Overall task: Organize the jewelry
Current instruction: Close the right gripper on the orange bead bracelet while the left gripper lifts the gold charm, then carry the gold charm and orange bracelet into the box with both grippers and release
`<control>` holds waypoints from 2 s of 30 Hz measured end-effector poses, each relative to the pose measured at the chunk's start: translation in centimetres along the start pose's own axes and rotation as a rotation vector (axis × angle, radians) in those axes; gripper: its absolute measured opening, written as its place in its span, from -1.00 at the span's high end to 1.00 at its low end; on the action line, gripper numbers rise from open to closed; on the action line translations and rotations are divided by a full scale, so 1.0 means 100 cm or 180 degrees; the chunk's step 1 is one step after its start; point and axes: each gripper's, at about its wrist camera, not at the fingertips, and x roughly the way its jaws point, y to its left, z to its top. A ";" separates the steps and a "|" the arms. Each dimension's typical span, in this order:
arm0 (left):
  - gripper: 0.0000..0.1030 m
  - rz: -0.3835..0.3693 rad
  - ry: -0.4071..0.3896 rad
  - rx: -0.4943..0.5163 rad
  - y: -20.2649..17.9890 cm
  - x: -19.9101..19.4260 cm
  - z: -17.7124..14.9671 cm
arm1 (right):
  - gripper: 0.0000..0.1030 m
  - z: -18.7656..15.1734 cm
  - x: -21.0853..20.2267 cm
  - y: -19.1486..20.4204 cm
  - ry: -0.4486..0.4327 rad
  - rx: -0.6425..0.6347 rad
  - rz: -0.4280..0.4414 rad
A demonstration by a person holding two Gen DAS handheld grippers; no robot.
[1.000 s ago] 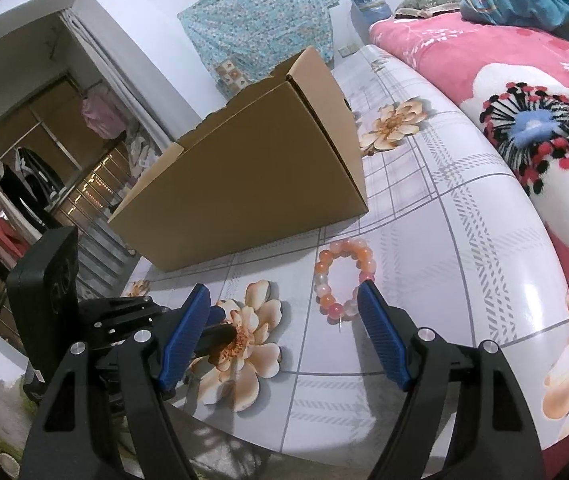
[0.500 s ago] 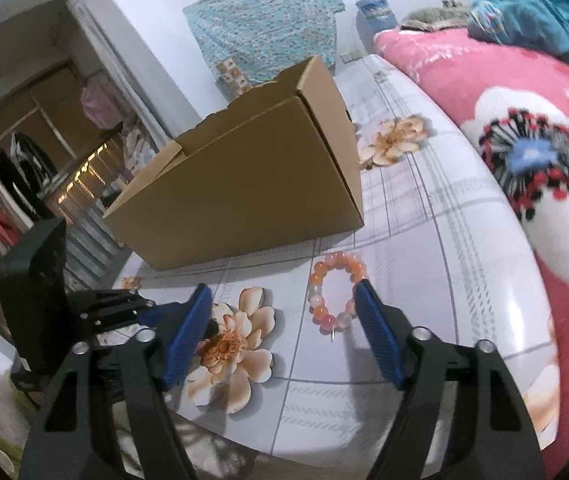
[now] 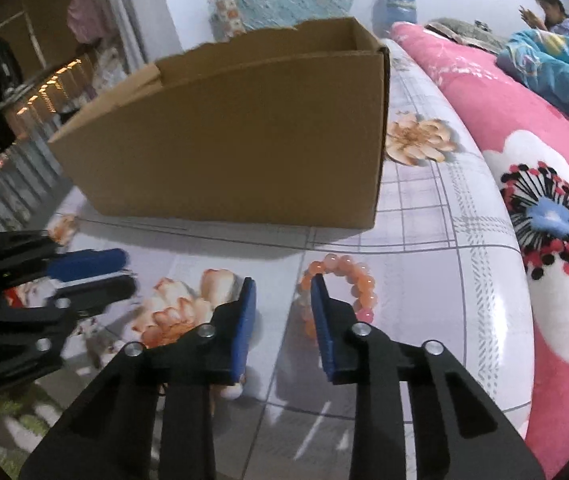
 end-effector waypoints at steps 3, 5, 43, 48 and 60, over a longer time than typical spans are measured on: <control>0.64 0.0017 -0.0072 -0.0039 0.004 -0.006 -0.001 | 0.60 0.001 0.008 -0.001 0.0076 0.0000 -0.0123; 0.64 0.0029 -0.0117 -0.0063 0.007 -0.010 -0.001 | 0.72 0.000 0.011 0.002 0.0079 -0.0063 -0.0219; 0.63 -0.0185 0.1041 -0.0205 0.159 0.043 0.111 | 0.82 0.174 0.032 -0.014 0.0270 0.0514 0.1339; 0.61 -0.0128 0.1237 -0.0060 0.157 0.059 0.111 | 0.81 0.177 0.040 -0.011 0.0370 0.0385 0.1262; -0.07 -0.0136 0.0344 -0.0459 0.184 -0.008 0.117 | 0.81 0.181 0.042 -0.010 0.0597 0.0266 0.1177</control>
